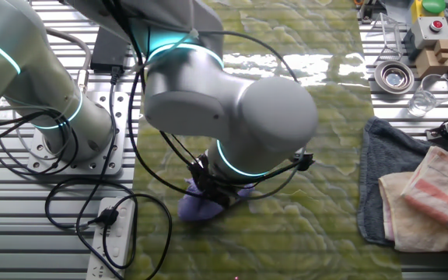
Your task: Clean the table with a cloth
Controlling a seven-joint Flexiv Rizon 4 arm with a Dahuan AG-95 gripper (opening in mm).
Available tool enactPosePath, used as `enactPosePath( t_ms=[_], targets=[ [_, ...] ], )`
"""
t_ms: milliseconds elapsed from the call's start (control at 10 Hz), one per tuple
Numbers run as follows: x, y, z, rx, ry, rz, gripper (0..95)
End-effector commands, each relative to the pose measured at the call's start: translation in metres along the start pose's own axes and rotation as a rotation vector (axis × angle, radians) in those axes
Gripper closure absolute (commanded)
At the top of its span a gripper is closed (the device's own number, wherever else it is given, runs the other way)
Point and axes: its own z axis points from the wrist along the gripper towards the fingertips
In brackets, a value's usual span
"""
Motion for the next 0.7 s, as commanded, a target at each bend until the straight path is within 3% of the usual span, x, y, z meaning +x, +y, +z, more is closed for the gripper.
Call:
enactPosePath(
  t_ms=[100, 700],
  targets=[
    [-0.013, -0.012, -0.003, 0.002, -0.008, 0.0, 95.0],
    [-0.042, -0.035, -0.014, 0.03, -0.022, -0.023, 95.0]
  ],
)
